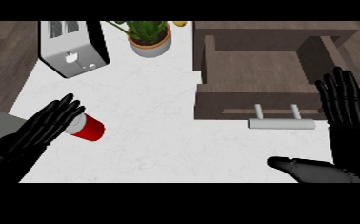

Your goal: Pick up the can, place it into the drawer and close the drawer

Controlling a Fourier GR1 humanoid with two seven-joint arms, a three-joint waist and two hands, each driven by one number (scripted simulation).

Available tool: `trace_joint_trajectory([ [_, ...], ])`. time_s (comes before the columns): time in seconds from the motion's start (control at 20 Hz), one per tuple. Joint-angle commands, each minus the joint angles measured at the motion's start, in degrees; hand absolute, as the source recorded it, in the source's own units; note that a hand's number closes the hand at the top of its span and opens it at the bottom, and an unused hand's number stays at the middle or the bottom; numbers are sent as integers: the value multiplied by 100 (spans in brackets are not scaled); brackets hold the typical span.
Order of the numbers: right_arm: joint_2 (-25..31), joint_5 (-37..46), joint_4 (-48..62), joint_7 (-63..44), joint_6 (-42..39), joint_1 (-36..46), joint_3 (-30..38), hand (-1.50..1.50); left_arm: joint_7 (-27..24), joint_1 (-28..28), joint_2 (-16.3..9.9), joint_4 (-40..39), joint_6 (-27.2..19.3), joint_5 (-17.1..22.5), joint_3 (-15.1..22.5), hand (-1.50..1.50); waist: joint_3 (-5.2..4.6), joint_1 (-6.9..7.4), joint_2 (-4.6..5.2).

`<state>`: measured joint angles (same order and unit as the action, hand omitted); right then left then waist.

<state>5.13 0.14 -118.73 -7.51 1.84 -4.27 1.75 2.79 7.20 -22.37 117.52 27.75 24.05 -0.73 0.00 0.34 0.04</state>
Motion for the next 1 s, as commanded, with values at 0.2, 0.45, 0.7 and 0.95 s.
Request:
trace_joint_trajectory([
  [0.2, 71, -214, -488, -565, -82, -392, 187, -150, 281, 290, -1104, -531, 1355, 1551, -1269, -150, 0, -26, -13],
  [0.45, 44, -262, -233, 1, -403, -811, 192, -150, 629, 172, -1207, -959, 1477, 2100, -1585, -150, 2, -44, -11],
  [0.7, 135, -298, 348, 270, -480, -560, 576, -150, 518, 322, -782, -1209, 1831, 1567, -1731, -150, 0, -18, -7],
  [0.95, 25, -399, -393, 158, -641, -1105, 538, -150, 580, 215, -282, -1197, 1741, 996, -1526, -150, -1, -36, -12],
])
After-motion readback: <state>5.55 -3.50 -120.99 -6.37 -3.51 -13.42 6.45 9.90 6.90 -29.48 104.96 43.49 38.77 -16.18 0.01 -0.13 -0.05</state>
